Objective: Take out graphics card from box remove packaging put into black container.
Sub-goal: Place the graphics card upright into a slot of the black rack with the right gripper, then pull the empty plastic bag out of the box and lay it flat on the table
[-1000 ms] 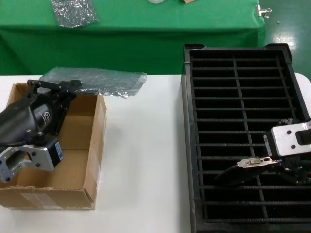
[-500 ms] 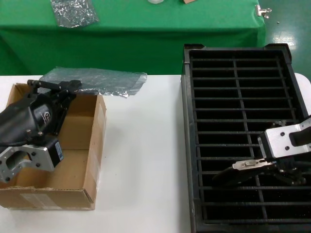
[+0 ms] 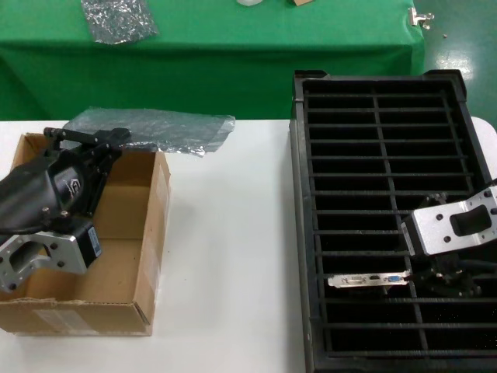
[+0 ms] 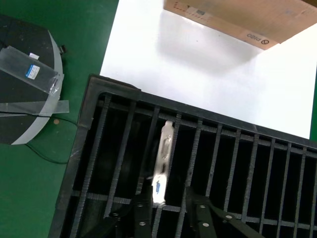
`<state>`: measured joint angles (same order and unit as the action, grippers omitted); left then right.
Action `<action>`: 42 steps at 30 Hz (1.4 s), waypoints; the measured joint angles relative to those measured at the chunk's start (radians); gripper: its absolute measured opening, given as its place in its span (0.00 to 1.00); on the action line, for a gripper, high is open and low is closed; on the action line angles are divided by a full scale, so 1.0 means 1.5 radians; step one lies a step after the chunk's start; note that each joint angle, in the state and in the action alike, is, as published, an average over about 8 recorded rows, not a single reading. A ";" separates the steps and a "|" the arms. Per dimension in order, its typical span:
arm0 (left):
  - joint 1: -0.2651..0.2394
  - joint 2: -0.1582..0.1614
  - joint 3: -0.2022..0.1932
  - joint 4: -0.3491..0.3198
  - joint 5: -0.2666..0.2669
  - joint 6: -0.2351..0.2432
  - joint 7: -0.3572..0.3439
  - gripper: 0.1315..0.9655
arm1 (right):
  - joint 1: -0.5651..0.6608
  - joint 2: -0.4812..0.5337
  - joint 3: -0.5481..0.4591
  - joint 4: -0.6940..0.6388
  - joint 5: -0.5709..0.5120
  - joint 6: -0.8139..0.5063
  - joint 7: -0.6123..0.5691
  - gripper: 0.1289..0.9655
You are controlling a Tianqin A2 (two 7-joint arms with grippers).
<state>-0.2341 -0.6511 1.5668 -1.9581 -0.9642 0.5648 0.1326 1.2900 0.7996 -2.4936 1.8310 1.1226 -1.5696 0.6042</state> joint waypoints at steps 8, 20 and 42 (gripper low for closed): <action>0.000 0.000 0.000 0.000 0.000 0.000 0.000 0.01 | -0.007 0.003 0.016 0.010 -0.003 0.001 0.001 0.25; 0.000 0.000 0.000 0.000 0.000 0.000 0.000 0.01 | -0.033 0.021 0.054 0.040 -0.023 0.017 0.010 0.51; -0.059 0.220 -0.051 -0.060 0.152 0.324 -0.368 0.01 | -0.033 0.021 0.053 0.040 -0.023 0.018 0.011 0.92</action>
<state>-0.3220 -0.3204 1.4904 -2.0483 -0.7356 1.0501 -0.4198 1.2408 0.8313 -2.4134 1.8907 1.0885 -1.5428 0.6202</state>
